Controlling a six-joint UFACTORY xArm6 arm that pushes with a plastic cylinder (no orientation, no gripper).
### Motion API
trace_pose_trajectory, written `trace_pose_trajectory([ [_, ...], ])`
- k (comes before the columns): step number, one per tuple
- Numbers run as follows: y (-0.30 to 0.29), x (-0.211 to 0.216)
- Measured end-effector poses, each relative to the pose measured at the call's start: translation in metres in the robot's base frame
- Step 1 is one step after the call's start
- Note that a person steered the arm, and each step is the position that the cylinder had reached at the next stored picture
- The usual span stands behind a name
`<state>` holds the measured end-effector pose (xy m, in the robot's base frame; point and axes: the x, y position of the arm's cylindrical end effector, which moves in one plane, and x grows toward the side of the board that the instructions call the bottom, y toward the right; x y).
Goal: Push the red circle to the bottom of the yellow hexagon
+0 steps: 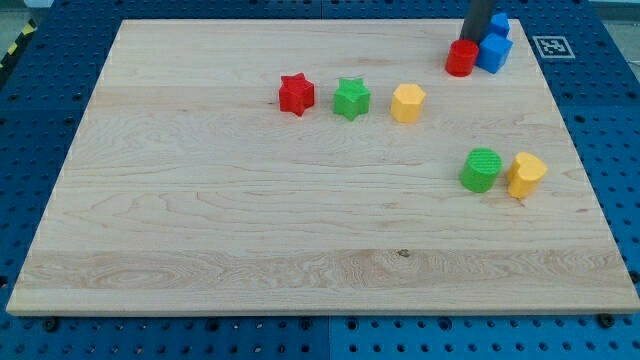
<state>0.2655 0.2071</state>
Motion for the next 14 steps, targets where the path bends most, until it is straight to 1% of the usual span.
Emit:
trace_pose_trajectory([
  [1,0.000,0.023],
  [2,-0.007,0.031],
  [8,-0.081,0.031],
  [9,-0.084,0.034],
  [11,-0.079,0.068],
  [12,-0.073,0.091],
  [13,-0.068,0.100],
  [14,-0.067,0.077],
])
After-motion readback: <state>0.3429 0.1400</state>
